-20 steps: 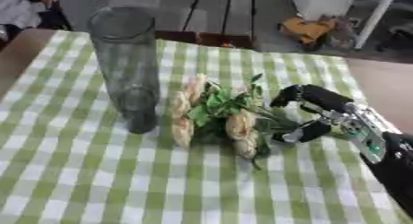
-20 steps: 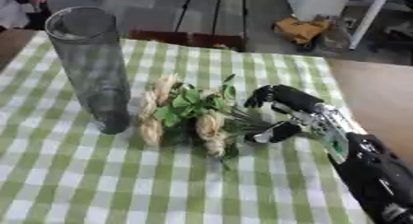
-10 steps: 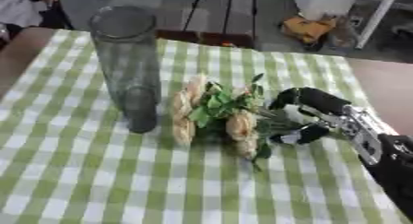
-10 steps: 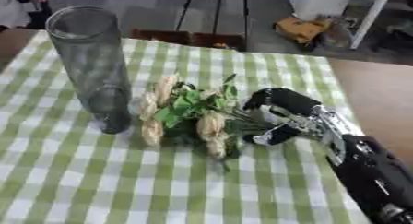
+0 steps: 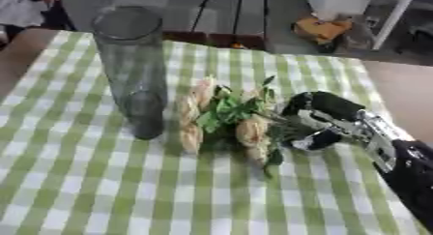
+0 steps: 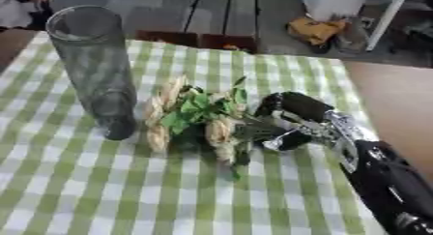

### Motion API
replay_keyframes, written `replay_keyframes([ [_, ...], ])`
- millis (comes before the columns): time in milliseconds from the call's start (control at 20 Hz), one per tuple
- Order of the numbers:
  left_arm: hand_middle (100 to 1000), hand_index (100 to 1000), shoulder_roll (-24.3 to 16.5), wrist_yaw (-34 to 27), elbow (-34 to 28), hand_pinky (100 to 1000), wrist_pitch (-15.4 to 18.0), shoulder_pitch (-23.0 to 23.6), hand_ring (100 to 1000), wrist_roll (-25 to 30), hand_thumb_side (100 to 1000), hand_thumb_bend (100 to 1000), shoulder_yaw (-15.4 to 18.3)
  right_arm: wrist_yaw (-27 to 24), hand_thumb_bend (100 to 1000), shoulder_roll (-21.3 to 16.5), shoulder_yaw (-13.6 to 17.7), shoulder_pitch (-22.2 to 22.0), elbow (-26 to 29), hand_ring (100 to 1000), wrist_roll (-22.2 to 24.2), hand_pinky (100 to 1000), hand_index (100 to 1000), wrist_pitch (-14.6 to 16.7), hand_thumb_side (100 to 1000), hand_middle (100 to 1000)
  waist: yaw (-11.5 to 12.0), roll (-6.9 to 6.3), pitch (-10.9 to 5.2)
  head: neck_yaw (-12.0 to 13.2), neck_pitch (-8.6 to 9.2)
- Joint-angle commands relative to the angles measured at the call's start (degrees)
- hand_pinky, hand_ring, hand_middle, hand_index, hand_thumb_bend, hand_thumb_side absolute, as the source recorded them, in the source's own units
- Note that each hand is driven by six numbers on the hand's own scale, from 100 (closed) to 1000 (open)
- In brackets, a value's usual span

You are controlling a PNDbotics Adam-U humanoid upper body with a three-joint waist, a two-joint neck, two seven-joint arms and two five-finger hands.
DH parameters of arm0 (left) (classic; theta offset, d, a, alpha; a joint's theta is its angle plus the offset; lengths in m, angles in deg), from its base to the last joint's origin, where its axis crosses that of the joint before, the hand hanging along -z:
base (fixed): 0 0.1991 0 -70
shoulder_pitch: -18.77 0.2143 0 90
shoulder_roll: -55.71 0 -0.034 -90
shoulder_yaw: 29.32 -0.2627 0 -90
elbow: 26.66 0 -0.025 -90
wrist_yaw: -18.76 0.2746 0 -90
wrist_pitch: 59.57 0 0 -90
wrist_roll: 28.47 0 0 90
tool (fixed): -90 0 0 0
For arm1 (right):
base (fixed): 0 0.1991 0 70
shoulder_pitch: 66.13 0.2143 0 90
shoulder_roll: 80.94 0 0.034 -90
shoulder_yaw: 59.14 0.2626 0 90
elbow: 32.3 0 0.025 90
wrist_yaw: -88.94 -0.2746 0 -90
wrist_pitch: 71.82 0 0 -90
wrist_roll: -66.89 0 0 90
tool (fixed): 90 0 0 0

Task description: Arrange flowers into the vase.

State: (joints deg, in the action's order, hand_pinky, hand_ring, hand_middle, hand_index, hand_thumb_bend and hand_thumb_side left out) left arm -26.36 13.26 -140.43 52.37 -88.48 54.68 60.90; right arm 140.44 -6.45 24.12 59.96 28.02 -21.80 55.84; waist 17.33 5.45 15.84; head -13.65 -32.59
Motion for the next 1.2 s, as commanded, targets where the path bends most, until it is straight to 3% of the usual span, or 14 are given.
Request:
replay_keyframes([
  [50,934,952,-0.48,-0.09,-0.82,514,0.14,-0.79,834,0.24,843,100,-0.06,0.83,402,-0.92,0.03,1.00,-0.09,524,-0.15,559,659,0.02,509,481,0.11,-0.24,-0.84,-0.05,0.64],
  [400,934,953,-0.50,-0.10,-0.82,515,0.11,-0.80,834,0.36,840,100,-0.10,-0.39,370,-1.33,-0.49,1.47,1.22,381,1.18,471,528,0.59,519,354,-0.09,-0.18,-0.94,-0.07,0.60],
  [650,933,953,-0.46,-0.08,-0.82,515,0.10,-0.81,834,0.42,841,100,-0.11,-0.88,270,-1.20,-0.66,1.66,0.86,377,2.44,445,506,0.59,504,347,0.02,-0.10,-0.94,-0.08,0.74],
  [900,934,953,-0.47,-0.10,-0.82,514,0.09,-0.77,833,0.32,843,100,-0.02,-1.77,100,-1.05,-0.67,1.53,-0.21,372,3.21,415,463,0.84,508,340,0.17,0.01,-0.92,-0.04,0.73],
  [1200,934,953,-0.45,-0.07,-0.82,514,0.03,-0.74,833,0.32,845,100,-0.04,-6.36,100,-0.97,-0.41,1.21,-1.46,328,5.38,360,385,0.40,499,279,0.14,0.12,-0.83,0.03,0.74],
])
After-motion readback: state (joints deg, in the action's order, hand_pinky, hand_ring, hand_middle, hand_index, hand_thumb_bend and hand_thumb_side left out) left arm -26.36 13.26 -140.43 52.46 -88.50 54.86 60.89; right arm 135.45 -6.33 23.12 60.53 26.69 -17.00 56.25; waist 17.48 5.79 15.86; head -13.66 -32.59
